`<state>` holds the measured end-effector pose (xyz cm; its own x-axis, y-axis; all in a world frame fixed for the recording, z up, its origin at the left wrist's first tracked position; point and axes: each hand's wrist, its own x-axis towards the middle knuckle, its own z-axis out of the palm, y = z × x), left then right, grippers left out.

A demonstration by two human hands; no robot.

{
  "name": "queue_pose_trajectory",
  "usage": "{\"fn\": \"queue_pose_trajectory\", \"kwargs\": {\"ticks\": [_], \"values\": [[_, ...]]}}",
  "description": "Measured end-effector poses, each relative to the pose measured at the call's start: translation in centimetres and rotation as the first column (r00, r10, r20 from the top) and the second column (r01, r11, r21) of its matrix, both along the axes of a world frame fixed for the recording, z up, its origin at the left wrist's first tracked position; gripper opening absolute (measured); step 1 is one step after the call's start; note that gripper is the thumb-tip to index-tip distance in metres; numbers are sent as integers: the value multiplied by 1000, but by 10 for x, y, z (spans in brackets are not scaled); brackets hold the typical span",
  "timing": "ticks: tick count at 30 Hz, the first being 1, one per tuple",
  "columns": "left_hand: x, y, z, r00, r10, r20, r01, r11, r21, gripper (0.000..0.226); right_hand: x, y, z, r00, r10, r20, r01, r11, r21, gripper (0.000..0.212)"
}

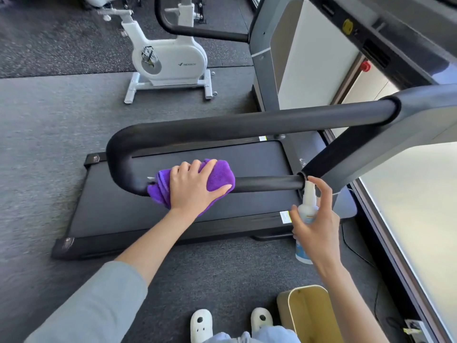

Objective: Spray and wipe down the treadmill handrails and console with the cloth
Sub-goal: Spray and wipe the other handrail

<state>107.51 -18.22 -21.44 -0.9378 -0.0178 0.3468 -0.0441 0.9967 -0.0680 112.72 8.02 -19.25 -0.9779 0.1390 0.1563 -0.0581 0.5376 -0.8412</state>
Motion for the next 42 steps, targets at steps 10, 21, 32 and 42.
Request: {"fn": "queue_pose_trajectory", "kwargs": {"ticks": [10,21,32,42], "values": [[-58,137,-19,974,-198,114,200,980,-7,81,9,68,1,998,-60,-26,60,998,-11,60],[-65,142,-22,958,-288,2,286,952,108,81,1,73,10,999,41,-12,-41,999,11,63],[-2,2,-8,982,-120,-147,127,991,42,74,-11,1,20,985,166,-40,-166,986,13,65],[69,-47,1,901,144,-408,-100,987,129,61,-1,-35,23,961,268,-65,-265,963,49,66]]}}
